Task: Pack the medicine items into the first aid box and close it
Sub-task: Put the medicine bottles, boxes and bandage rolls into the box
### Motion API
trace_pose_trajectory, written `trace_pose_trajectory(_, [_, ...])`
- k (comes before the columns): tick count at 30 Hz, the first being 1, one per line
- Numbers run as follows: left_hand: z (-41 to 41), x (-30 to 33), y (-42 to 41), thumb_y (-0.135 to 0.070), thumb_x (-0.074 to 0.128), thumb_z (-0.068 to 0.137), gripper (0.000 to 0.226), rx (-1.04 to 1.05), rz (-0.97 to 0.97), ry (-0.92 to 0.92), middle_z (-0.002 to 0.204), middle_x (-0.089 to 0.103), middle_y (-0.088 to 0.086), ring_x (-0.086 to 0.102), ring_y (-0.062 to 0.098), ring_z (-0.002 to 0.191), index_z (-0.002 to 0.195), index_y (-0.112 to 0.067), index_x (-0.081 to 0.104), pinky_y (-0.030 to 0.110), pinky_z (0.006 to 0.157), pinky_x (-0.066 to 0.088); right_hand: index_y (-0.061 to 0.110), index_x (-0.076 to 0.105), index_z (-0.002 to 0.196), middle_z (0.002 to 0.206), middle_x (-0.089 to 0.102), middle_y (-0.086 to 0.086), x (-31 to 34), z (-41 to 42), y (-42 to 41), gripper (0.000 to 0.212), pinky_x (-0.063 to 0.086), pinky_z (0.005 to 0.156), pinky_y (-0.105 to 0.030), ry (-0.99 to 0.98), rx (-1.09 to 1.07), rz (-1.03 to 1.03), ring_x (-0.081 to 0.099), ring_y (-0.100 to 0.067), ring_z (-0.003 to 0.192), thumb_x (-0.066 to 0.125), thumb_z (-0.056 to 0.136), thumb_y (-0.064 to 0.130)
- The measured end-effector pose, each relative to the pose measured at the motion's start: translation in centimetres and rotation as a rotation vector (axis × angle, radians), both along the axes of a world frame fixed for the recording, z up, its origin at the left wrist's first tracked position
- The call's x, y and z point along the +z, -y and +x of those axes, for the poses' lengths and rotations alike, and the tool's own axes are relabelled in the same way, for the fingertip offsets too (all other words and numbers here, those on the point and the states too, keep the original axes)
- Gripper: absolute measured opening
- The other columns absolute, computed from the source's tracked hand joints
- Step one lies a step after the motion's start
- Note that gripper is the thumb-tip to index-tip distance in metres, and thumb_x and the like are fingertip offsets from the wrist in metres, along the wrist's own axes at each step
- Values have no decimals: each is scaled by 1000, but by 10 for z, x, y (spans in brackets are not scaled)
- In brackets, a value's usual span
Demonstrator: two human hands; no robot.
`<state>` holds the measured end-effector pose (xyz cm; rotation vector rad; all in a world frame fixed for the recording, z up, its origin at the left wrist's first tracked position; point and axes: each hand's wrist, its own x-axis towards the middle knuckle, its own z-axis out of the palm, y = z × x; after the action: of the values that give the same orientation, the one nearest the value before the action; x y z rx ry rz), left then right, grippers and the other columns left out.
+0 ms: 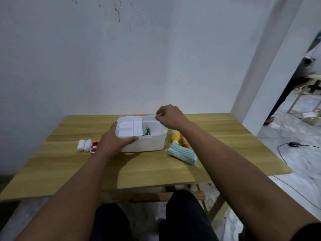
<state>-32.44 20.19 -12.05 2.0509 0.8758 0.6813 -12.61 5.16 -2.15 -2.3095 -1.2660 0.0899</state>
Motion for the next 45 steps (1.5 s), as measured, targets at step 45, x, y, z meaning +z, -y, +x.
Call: trace_pose_trajectory(45, [3, -8, -3, -64, 89, 66, 107, 8, -20, 17, 148, 55, -8, 53, 21, 130, 156, -40, 36, 38, 89, 52, 13, 70, 123, 112, 70, -4, 11, -29, -56, 52, 60, 88, -42, 380, 210, -706, 66, -25, 99, 86, 74, 8])
